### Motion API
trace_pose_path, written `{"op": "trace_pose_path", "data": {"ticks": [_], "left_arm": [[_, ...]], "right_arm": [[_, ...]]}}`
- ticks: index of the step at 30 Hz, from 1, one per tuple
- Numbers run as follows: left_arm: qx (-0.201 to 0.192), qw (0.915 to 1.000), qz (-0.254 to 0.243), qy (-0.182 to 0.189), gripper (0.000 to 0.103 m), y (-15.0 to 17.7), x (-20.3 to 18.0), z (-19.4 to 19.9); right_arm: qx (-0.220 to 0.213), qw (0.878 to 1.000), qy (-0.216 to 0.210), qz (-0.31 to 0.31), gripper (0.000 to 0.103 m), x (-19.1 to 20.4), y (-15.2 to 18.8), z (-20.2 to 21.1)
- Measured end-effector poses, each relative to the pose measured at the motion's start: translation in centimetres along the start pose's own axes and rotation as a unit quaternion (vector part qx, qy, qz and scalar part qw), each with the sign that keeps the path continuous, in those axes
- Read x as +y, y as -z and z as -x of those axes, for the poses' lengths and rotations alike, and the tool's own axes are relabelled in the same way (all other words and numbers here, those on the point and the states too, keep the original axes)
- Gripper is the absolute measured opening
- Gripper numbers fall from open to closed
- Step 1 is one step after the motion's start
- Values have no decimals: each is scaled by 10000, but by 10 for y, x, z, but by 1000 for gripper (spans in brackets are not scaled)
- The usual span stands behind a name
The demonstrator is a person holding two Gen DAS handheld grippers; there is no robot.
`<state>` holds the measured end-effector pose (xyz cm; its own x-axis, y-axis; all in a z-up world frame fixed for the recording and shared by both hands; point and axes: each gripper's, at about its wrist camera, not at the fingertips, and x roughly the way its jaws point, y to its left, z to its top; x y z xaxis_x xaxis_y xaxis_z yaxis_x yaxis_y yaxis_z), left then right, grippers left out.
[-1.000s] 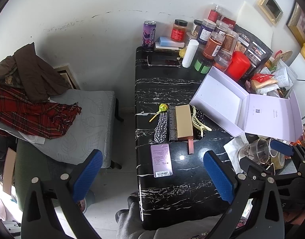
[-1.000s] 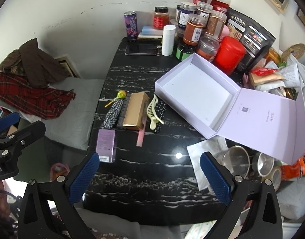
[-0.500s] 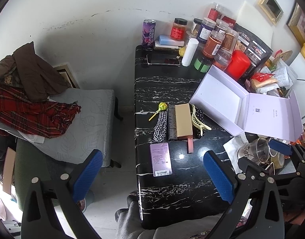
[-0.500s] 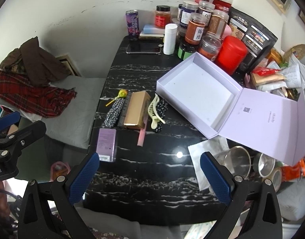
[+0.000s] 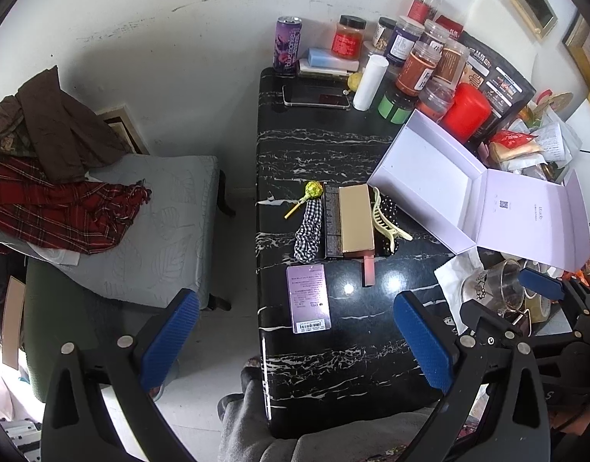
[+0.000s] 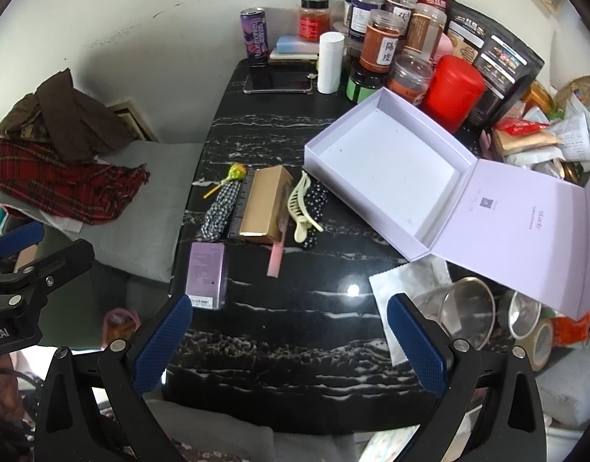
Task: Organize rigid objects
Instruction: 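Grasp the purple EYES box with the left gripper while the right gripper grasps the pink lip gloss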
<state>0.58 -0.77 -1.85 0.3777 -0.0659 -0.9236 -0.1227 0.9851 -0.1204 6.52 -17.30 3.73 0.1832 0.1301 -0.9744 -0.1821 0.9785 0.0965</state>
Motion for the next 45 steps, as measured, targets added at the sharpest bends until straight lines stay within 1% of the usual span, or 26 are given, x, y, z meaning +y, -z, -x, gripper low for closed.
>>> {"op": "trace_pose_path", "data": {"ticks": [6,12,15,25,29,33,35,37,41,43,45], "left_arm": [[240,9997,20,79,103,-2,-4,-20],[393,9989,96,227,103,-1,-5,-41],[548,9979,174,313,103,1,-5,-57],[882,9951,263,354,103,8,-8,-103],[1018,9938,298,338,102,12,-8,-122],[1203,9923,278,65,98,18,-9,-144],[1296,9912,274,36,98,21,-8,-153],[1370,9900,325,73,93,23,-5,-162],[1529,9877,342,11,91,26,-3,-182],[1595,9864,383,50,83,27,-1,-191],[1663,9852,414,73,81,28,1,-198]], "right_arm": [[164,9998,-105,-63,103,-7,-3,-15],[220,9995,-201,-118,103,-14,-8,-29],[246,9994,-219,-139,103,-18,-10,-39],[450,9985,-290,-114,103,-30,-9,-72],[506,9983,-281,-16,103,-32,-9,-84],[500,9984,-232,81,103,-34,-11,-94],[505,9984,-213,164,103,-34,-13,-100],[497,9983,-215,227,100,-34,-15,-106],[553,9975,-304,309,93,-32,-18,-119],[586,9970,-363,352,89,-30,-20,-127],[614,9964,-439,380,84,-29,-21,-134]]}}
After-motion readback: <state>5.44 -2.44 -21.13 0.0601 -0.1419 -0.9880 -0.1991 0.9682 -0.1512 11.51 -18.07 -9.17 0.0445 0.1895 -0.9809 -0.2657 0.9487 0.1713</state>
